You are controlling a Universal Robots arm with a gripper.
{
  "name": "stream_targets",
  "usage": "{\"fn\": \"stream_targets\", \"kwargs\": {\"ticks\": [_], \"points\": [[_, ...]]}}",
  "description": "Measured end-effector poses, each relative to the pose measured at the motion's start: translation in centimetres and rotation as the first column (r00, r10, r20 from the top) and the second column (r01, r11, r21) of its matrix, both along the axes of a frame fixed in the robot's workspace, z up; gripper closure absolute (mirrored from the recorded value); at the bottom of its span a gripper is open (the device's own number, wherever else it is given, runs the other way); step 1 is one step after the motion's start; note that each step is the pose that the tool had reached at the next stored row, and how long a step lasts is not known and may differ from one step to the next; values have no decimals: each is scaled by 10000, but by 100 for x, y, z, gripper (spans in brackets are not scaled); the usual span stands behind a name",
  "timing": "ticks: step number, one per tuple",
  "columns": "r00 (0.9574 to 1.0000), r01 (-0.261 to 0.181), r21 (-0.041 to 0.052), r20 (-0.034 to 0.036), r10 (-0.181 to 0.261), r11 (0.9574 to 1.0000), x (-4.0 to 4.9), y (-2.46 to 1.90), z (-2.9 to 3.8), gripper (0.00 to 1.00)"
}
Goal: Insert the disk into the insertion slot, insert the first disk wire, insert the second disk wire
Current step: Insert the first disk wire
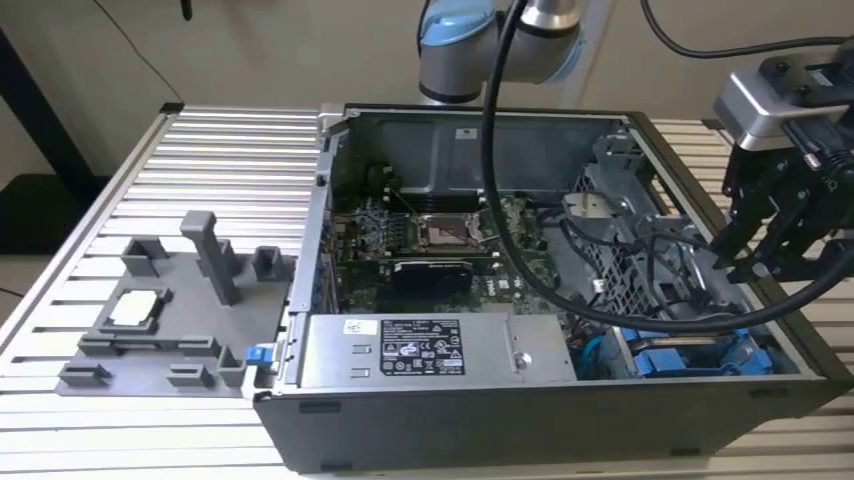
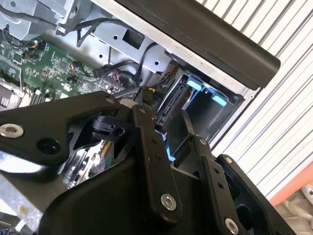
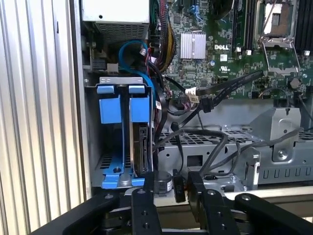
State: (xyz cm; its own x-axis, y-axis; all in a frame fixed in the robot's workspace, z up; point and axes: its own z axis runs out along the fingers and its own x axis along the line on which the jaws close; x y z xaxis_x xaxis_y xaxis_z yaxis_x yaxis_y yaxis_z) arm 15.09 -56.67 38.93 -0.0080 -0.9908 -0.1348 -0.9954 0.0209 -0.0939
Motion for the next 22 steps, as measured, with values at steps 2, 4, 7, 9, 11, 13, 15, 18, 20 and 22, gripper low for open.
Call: {"fn": "stream_targets", "kwargs": {"ticks": [2, 4, 7, 9, 11, 13, 15, 18, 20, 22], "points": [[10000, 0, 0, -2, 0, 10000, 0, 0, 0, 68], [10000, 0, -2, -5, 0, 10000, 0, 0, 1, 75], [10000, -1, -1, -6, 1, 10000, 0, 0, 1, 81], [10000, 0, -1, -6, 0, 10000, 0, 0, 1, 81], [10000, 0, -1, -7, 0, 10000, 0, 0, 1, 81], [10000, 0, -1, -7, 0, 10000, 0, 0, 1, 81], [10000, 0, -1, -8, 0, 10000, 0, 0, 1, 81], [10000, -1, -2, -8, 1, 10000, 0, 0, 1, 81], [10000, -1, -6, -8, 1, 10000, 0, 0, -3, 81], [10000, 0, -17, -8, 0, 10000, 0, 0, -11, 81]]}}
